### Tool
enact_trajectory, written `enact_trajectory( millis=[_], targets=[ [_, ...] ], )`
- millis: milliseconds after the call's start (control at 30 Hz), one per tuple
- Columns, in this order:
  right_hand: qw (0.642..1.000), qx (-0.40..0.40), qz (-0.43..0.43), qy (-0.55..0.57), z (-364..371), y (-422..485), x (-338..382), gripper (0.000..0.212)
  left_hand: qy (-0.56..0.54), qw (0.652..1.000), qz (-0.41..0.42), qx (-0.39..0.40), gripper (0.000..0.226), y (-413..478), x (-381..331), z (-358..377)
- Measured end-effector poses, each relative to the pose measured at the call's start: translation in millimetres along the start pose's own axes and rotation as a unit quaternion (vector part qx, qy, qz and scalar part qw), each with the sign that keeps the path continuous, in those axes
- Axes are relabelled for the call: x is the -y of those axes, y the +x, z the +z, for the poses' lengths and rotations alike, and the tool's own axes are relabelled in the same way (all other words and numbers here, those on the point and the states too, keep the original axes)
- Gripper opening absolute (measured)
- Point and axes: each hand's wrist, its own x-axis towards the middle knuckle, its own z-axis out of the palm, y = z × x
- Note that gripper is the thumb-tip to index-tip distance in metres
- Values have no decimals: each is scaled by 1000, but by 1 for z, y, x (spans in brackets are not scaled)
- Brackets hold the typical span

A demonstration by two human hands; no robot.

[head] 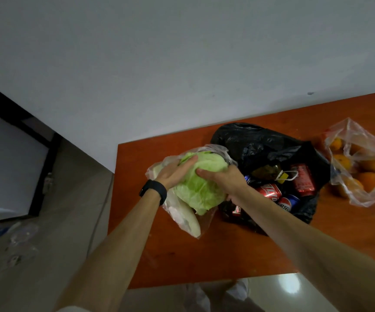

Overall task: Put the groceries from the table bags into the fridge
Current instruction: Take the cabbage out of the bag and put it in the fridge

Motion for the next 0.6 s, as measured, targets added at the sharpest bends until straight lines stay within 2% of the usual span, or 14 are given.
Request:
enact_trajectory(
  millis=[67,100,200,367,500,600],
  targets=[
    [999,10,-31,21,-13,-19,22,76,-26,999,24,-17,91,-18,-18,-13],
    [998,12,-42,35,-19,-28,33,62,-41,998,40,-21,93,-27,-27,-19],
    [993,20,-75,85,-37,-59,60,51,-50,994,90,-42,95,-51,-57,-37],
    [976,-7,-136,171,-76,-118,98,70,-16,971,233,-49,84,-105,-135,-58],
    [947,-54,-175,264,-126,-180,118,83,-21,933,360,-3,67,-153,-201,-55],
    [917,-107,-201,328,-168,-234,119,112,-18,891,452,24,54,-195,-253,-37]
  ],
)
